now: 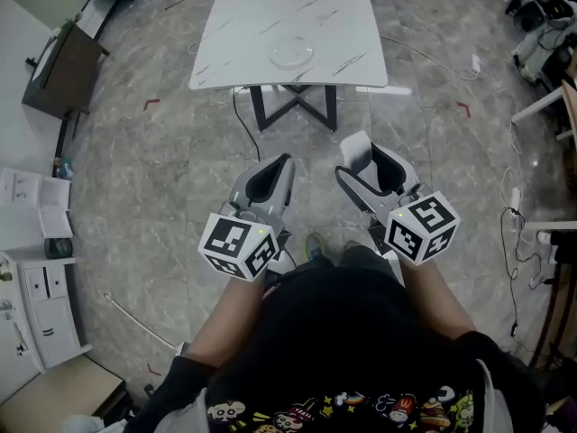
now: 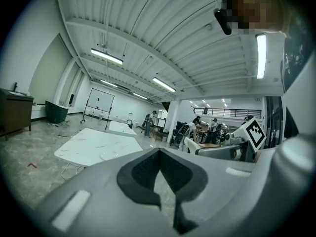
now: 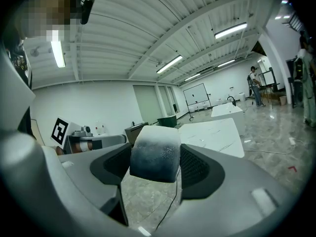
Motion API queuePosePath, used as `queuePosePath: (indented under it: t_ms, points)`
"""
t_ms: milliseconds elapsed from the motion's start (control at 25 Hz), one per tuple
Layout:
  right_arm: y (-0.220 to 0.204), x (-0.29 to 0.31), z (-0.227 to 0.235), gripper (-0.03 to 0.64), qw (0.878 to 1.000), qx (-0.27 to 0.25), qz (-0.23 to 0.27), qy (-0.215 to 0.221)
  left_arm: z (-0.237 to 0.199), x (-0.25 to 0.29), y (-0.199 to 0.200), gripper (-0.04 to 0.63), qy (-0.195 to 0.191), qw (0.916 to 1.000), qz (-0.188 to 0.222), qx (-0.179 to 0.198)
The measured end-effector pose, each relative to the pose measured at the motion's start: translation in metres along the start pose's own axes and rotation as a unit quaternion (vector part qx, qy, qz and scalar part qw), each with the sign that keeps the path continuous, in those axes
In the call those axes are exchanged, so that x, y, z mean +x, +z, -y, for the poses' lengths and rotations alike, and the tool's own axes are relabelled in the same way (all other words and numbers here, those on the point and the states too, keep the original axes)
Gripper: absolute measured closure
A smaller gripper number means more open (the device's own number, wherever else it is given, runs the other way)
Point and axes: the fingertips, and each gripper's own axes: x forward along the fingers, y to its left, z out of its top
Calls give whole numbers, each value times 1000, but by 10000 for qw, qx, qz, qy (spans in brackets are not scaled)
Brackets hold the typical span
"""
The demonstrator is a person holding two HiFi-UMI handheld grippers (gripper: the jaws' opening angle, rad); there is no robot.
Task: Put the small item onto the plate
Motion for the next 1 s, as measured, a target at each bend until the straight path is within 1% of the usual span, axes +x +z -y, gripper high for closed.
queuePosePath:
  t_ms: [280, 480, 640, 1000]
  points:
    - [3, 11, 12, 281, 9999, 58, -57, 73, -4, 17, -1, 595, -21, 9999, -112, -15]
    - [7, 30, 31, 281, 9997, 35, -109, 217, -17, 36, -1, 595, 130, 9998, -153, -20]
    - [17, 51, 57, 281, 9993, 51, -137, 356, -31, 67, 0, 595, 258, 9994, -220, -25]
    - [44, 110, 128, 281, 9971, 111, -295, 697, -71, 146, 7, 595, 599, 9973, -385, -166]
